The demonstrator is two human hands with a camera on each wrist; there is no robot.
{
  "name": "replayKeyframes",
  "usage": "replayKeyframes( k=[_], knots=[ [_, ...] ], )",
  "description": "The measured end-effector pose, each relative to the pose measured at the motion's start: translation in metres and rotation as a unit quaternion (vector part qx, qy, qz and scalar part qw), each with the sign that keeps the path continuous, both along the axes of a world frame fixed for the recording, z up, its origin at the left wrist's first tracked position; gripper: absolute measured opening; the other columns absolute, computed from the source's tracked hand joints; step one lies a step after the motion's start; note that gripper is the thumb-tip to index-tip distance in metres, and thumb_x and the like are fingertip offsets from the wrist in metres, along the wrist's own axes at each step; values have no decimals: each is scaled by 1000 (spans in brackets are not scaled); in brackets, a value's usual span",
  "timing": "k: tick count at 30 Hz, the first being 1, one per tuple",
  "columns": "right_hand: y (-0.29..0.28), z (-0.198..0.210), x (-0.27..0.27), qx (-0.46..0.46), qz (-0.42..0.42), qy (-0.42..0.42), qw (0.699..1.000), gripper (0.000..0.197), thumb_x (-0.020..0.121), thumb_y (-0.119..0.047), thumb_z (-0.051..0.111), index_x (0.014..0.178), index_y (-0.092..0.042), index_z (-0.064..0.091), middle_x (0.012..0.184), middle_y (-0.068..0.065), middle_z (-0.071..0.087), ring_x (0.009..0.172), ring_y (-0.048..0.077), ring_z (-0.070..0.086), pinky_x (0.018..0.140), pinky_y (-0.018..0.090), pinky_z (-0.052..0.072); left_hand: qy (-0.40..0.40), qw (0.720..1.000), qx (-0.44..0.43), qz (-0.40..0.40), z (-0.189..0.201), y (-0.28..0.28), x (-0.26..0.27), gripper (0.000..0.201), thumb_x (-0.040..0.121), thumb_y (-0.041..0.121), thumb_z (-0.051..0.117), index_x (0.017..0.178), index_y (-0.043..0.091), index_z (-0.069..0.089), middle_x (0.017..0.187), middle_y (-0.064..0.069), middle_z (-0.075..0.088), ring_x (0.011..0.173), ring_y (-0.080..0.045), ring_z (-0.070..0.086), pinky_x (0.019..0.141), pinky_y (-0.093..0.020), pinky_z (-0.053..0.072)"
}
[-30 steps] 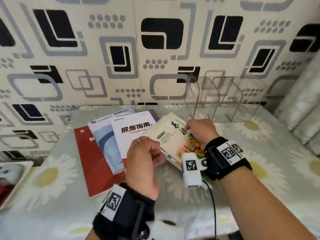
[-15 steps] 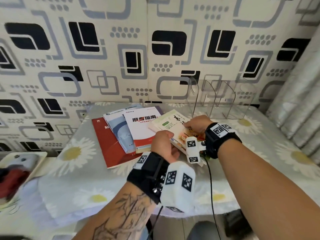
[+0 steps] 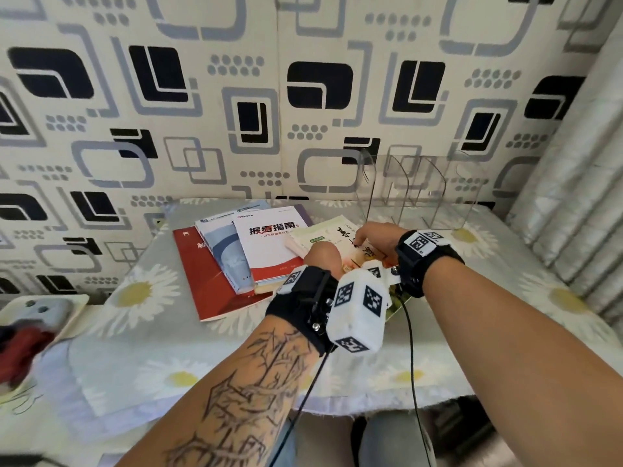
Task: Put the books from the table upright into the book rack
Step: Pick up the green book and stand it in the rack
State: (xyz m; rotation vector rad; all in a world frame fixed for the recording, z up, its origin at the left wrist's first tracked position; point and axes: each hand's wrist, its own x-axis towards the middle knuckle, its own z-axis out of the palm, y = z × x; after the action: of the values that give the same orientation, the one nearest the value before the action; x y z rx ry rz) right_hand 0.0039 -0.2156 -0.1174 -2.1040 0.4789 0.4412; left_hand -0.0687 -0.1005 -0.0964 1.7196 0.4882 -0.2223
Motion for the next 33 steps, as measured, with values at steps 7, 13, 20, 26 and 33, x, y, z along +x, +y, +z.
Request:
replayKeyframes(
  k=[7,13,20,26,33],
  knots=[
    [-16,2,-22,68,-66,-87,992,47,63,-34,60,101,-6,64,89,13,64,76,29,59,69,38,46,-35,988,100,-111,8,-8,-1,29,101,7,34,82,-1,55,71,-8,40,103,-11,63,47,-19,32],
    [-26,7,-27,140,-158,-229,950,54,63,-41,55,101,-6,66,93,8,70,82,26,65,65,31,45,-91,994,-19,-60,15,-7,24,26,98,2,37,80,-1,56,75,-5,43,96,-22,50,61,-17,37],
    [-19,7,-43,224,-184,-334,897,10,90,-19,50,100,-18,52,106,0,60,89,12,58,72,30,49,-118,974,-194,-4,15,3,48,28,62,21,51,85,15,64,123,-17,66,93,-26,59,83,-36,45],
    [-18,-8,-51,235,-194,-384,872,21,87,-13,51,104,-25,54,101,-10,67,92,12,63,80,36,55,-194,944,-264,-30,2,2,30,31,76,10,43,103,10,58,109,-15,67,91,-27,59,75,-32,48],
    [-25,-24,-65,212,-171,-411,870,32,86,-6,55,118,-11,55,91,-17,69,76,-9,64,70,20,47,-283,935,-206,-51,-33,-4,22,29,68,22,48,91,26,65,109,-9,71,110,-37,60,93,-52,45]
  ],
)
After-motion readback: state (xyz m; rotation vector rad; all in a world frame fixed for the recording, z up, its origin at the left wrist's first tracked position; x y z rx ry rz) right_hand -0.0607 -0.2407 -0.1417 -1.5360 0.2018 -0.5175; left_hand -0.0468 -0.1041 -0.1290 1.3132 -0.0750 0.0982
